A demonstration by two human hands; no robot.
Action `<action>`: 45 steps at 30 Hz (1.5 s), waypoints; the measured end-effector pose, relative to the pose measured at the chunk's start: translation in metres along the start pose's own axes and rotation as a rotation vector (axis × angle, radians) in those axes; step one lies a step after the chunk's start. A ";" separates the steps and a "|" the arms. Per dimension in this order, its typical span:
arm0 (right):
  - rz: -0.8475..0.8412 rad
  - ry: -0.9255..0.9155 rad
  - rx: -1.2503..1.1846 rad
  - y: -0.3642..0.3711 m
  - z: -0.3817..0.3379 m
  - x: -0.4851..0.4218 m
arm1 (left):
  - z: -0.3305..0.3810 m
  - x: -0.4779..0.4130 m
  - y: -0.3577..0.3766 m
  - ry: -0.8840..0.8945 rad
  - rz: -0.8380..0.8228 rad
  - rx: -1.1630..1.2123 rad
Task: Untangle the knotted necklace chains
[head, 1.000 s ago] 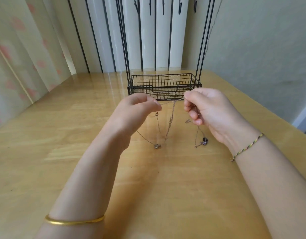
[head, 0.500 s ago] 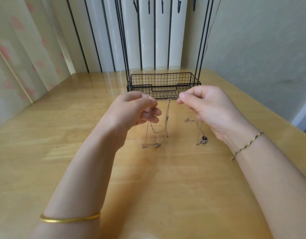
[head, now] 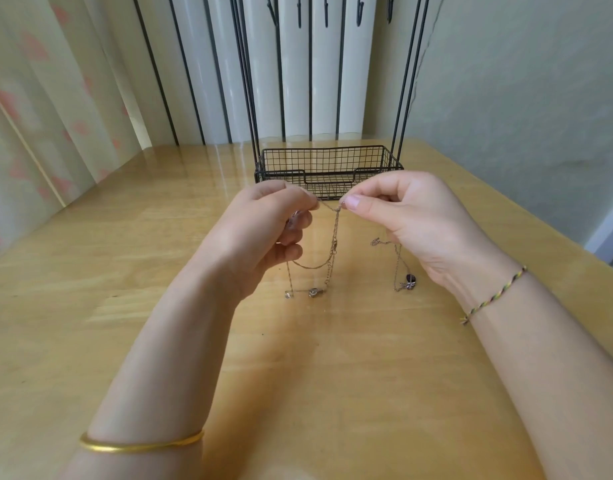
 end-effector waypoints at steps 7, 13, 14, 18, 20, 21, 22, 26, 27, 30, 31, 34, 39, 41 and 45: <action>0.001 -0.028 -0.018 0.001 -0.005 0.000 | -0.002 -0.002 0.000 0.040 0.012 -0.121; 0.012 -0.024 -0.042 0.001 -0.005 0.000 | -0.001 0.001 0.002 0.103 0.032 -0.159; 0.016 -0.022 -0.042 0.001 -0.005 0.000 | -0.001 0.001 0.002 0.104 0.030 -0.154; -0.002 -0.001 -0.032 0.002 -0.003 0.000 | -0.001 0.000 0.002 0.101 0.035 -0.135; -0.022 0.010 -0.035 0.004 -0.003 0.000 | -0.001 0.000 0.001 0.106 0.040 -0.128; -0.032 0.019 -0.043 0.004 -0.003 0.001 | -0.001 0.000 0.002 0.108 0.041 -0.127; -0.045 0.031 -0.056 0.005 -0.002 0.001 | -0.001 0.000 0.002 0.110 0.042 -0.129; -0.064 0.074 -0.173 0.007 -0.002 0.002 | 0.000 0.001 0.003 0.132 0.047 -0.158; -0.065 0.069 -0.188 0.007 -0.004 0.002 | 0.000 0.001 0.003 0.138 0.051 -0.167; -0.097 -0.009 -0.136 0.006 -0.007 0.002 | 0.001 0.002 0.003 0.146 0.071 -0.192; -0.105 -0.030 -0.119 0.006 -0.008 0.002 | 0.001 0.002 0.003 0.148 0.078 -0.195; -0.107 -0.061 -0.086 0.006 -0.009 0.003 | 0.002 0.002 0.002 0.154 0.102 -0.201; -0.085 -0.108 -0.004 0.006 -0.012 0.003 | 0.002 0.002 0.002 0.169 0.134 -0.213; -0.077 -0.132 0.035 0.006 -0.013 0.004 | 0.002 0.001 0.002 0.169 0.137 -0.209; -0.077 -0.191 0.131 0.007 -0.014 0.004 | 0.003 0.002 0.002 0.170 0.138 -0.201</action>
Point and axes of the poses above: each hand's wrist, its own x-axis away from the middle knuckle, its own y-axis out of the palm, z = x × y, the point moved 4 cm from there along -x, towards the middle knuckle, and after that the axes turned 15 degrees about -y, right-handed, at the moved point
